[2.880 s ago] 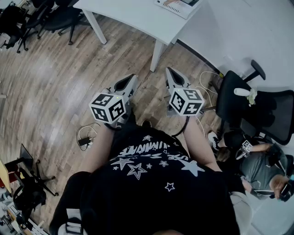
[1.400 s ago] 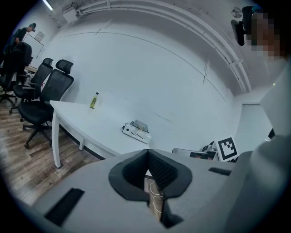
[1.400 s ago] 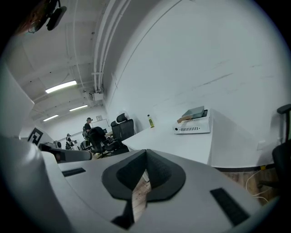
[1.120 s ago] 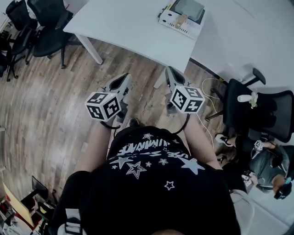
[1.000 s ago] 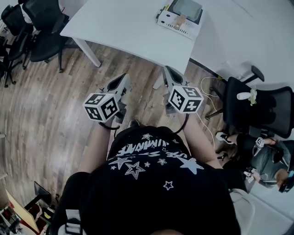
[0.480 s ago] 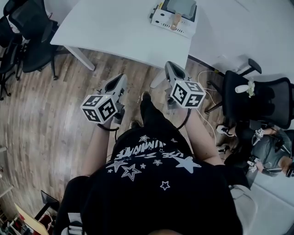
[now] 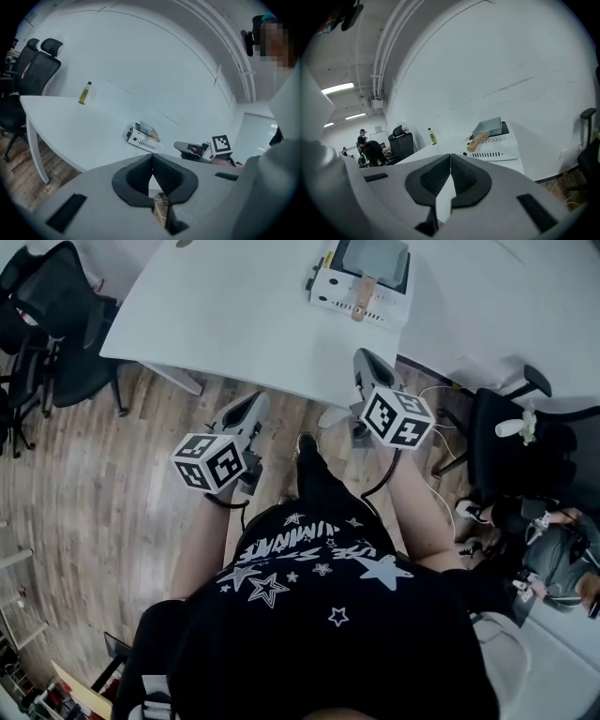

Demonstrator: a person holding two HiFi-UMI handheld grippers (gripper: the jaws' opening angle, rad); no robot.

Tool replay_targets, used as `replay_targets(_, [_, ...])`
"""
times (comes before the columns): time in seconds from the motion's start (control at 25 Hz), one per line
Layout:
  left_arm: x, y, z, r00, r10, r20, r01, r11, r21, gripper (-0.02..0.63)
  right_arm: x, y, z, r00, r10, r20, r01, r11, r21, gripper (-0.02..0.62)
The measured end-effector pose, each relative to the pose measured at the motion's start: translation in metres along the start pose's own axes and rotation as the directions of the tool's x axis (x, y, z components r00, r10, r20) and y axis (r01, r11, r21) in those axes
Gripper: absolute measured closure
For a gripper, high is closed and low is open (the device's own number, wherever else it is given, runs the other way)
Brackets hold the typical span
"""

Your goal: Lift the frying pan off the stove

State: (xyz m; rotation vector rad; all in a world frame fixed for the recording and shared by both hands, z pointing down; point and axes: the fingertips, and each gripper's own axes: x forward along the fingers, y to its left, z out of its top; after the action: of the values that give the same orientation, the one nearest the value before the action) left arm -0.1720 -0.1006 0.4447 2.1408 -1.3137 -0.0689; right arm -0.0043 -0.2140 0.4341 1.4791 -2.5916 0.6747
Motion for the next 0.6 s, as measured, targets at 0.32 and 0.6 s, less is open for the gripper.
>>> replay_targets(0.32, [0.068,0.003,0.032,0.997,-0.074,-0.019,0.073,0.997,-0.014,0.598,0.042,-0.047,0.024,1.000,-0.013,-0.007,0.014,0.994,0.106,0.588])
replay_targets(0.6, [0.121,-0.009,0.043,0.987,-0.148,-0.060,0.147,0.989,-0.020,0.597,0.072,-0.078,0.034,0.998,0.031,-0.048,-0.017,0.964,0.264,0.586])
